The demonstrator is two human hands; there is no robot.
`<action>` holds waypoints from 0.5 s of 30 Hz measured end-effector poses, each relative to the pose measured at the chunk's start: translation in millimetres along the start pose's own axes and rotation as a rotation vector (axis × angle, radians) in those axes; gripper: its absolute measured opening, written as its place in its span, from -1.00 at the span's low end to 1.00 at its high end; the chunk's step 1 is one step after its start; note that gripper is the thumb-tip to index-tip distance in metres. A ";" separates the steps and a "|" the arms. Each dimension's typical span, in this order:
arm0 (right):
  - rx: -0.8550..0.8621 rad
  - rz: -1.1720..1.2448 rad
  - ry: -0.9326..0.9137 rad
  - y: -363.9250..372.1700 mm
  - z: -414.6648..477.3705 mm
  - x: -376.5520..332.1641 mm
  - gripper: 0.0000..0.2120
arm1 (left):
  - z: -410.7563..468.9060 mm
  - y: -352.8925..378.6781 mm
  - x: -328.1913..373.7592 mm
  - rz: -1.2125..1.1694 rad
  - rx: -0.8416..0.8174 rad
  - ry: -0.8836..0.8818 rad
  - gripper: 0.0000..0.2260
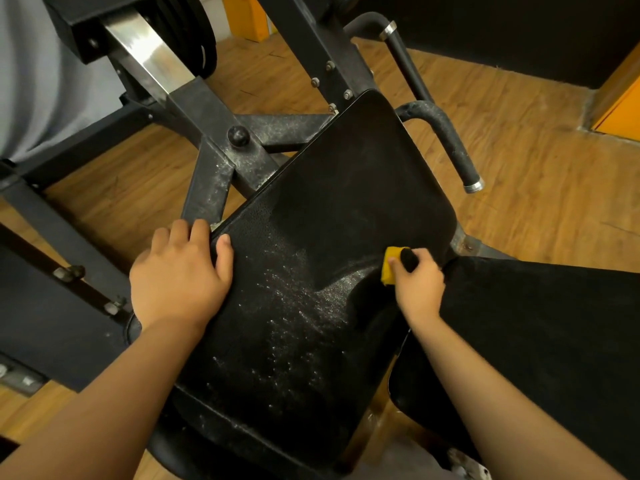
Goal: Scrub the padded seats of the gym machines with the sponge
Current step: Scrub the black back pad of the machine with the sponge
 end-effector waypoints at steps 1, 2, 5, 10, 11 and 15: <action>-0.009 0.040 -0.059 6.5 -16.6 -8.5 -0.77 | 0.1 -0.2 0.2 -0.002 0.001 0.000 -0.63; -0.035 0.073 -0.119 13.6 -35.1 -17.8 -0.75 | 0.1 -0.2 0.4 -0.004 0.000 -0.001 -0.63; -0.188 0.117 -0.312 30.2 -85.2 -47.4 -0.75 | -0.1 0.4 1.0 -0.005 -0.007 0.003 -0.63; -0.427 0.110 -0.492 39.1 -104.2 -57.9 -0.77 | -0.2 0.3 0.7 -0.008 -0.015 0.009 -0.62; -0.415 0.093 -0.496 38.8 -97.4 -55.6 -0.77 | 0.0 0.2 0.4 -0.007 -0.016 0.009 -0.62; -0.164 0.028 -0.375 19.9 -41.6 -33.6 -0.75 | 0.3 0.9 0.3 -0.017 -0.020 0.011 -0.61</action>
Point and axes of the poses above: each hand's wrist, its own z-axis towards the middle knuckle, its own y-axis out of the palm, x = y × z, the point moved 8 cm from there along z, towards the middle knuckle, and after that the axes turned 1 degree about z, right-handed, at the moved point
